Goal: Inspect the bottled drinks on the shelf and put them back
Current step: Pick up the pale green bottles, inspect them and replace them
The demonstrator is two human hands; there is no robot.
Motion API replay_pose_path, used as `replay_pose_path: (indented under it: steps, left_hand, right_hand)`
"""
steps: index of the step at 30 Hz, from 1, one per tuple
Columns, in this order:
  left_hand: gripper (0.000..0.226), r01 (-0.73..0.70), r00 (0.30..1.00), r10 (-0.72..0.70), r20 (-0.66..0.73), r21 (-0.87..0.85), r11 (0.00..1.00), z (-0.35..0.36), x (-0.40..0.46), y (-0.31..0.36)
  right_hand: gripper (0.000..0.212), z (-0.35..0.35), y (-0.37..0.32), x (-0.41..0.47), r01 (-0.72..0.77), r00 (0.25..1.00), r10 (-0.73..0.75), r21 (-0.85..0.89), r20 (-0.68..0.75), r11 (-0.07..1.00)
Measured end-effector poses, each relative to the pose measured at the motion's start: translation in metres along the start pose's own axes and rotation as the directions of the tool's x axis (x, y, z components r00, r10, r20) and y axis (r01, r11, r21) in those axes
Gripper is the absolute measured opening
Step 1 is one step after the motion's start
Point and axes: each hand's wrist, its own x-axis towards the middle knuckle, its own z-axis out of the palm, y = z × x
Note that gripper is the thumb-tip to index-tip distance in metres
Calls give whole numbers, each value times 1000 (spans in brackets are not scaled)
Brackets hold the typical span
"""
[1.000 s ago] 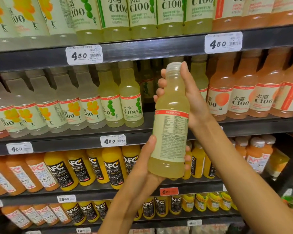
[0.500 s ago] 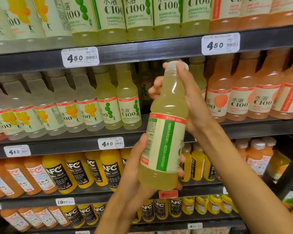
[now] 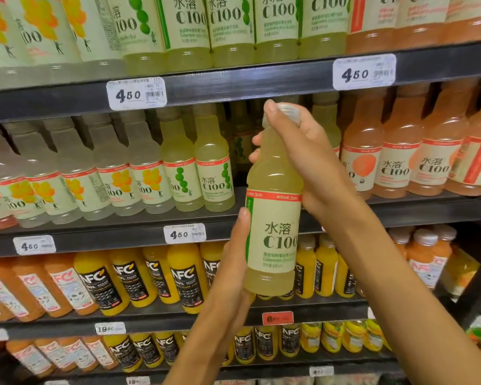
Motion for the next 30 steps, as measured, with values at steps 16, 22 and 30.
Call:
replay_pose_path:
  steps: [16, 22, 30]
  left_hand:
    - [46, 123, 992, -119, -29, 203, 972, -4, -15, 6]
    - [59, 215, 976, -213, 42, -73, 974, 2, -25, 5]
    - [71, 266, 959, -190, 213, -426, 865, 11, -29, 20]
  right_hand:
    - [30, -7, 22, 13, -309, 951, 306, 74, 44, 948]
    - [39, -7, 35, 13, -503, 856, 465, 157, 225, 850]
    - [33, -6, 54, 9, -666, 719, 663, 478, 209, 573]
